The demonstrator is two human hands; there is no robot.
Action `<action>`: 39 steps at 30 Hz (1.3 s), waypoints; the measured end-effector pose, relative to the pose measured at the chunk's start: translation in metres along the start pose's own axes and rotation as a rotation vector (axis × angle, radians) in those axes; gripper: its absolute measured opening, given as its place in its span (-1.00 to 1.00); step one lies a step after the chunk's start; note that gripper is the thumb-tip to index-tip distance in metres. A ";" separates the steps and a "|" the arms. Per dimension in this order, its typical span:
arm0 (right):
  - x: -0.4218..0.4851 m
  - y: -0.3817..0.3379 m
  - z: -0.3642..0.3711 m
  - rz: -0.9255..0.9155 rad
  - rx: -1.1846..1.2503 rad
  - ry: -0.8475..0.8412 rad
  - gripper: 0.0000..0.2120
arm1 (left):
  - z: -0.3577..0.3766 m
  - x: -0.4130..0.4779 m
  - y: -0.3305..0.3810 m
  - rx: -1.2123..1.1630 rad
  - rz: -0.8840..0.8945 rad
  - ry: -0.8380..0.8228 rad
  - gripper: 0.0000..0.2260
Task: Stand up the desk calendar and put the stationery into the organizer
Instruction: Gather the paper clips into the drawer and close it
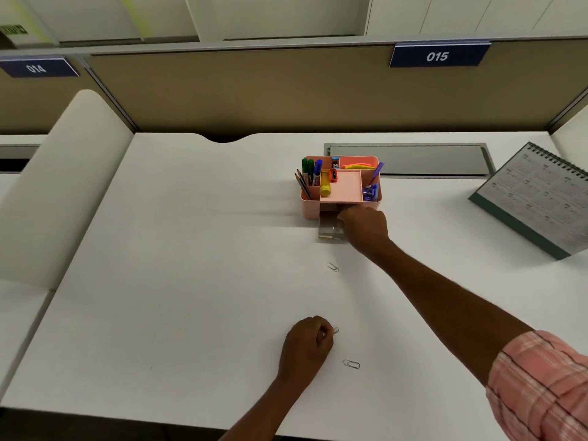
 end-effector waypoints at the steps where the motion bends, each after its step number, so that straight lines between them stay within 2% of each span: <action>1: -0.010 -0.001 0.000 -0.007 0.038 0.047 -0.94 | -0.002 0.001 -0.001 -0.010 -0.014 -0.006 -0.90; 3: -0.037 -0.005 0.003 -0.032 0.089 0.104 -0.92 | -0.007 0.008 -0.002 -0.013 -0.029 -0.018 -0.91; 5: -0.075 -0.009 0.011 -0.039 0.131 0.053 -0.85 | -0.016 0.019 0.001 0.009 -0.035 -0.016 -0.90; 11: -0.193 0.001 0.047 -0.071 0.338 -0.326 -0.67 | -0.060 0.083 0.039 0.123 -0.051 0.157 -0.92; 13: -0.221 0.002 0.053 -0.090 0.342 -0.383 -0.68 | -0.072 0.108 0.057 0.134 -0.029 0.199 -0.91; 16: -0.248 -0.001 0.055 -0.099 0.300 -0.393 -0.69 | -0.081 0.151 0.079 0.194 0.005 0.256 -0.85; 20: -0.263 -0.009 0.055 -0.115 0.243 -0.380 -0.74 | -0.075 0.197 0.092 0.280 -0.080 0.225 -0.75; 24: -0.272 -0.014 0.057 -0.163 0.198 -0.374 -0.79 | -0.067 0.220 0.104 0.434 -0.107 0.177 -0.78; 27: -0.276 -0.015 0.068 -0.244 0.038 -0.386 -0.65 | -0.060 0.233 0.104 0.546 -0.104 0.122 -0.78; 29: -0.277 -0.015 0.068 -0.281 -0.029 -0.393 -0.64 | -0.057 0.240 0.103 0.588 -0.098 0.084 -0.80; 39: -0.277 -0.013 0.067 -0.362 -0.081 -0.400 -0.69 | -0.052 0.254 0.099 0.699 -0.065 -0.026 -0.80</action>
Point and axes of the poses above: each hand's wrist, its own x-axis towards the middle knuckle, its own z-axis out of the palm, y = z × x, the point moved 2 cm from there along x, towards the middle knuckle, and after that the axes turned 2 degrees about -y, right-handed, at the moved point
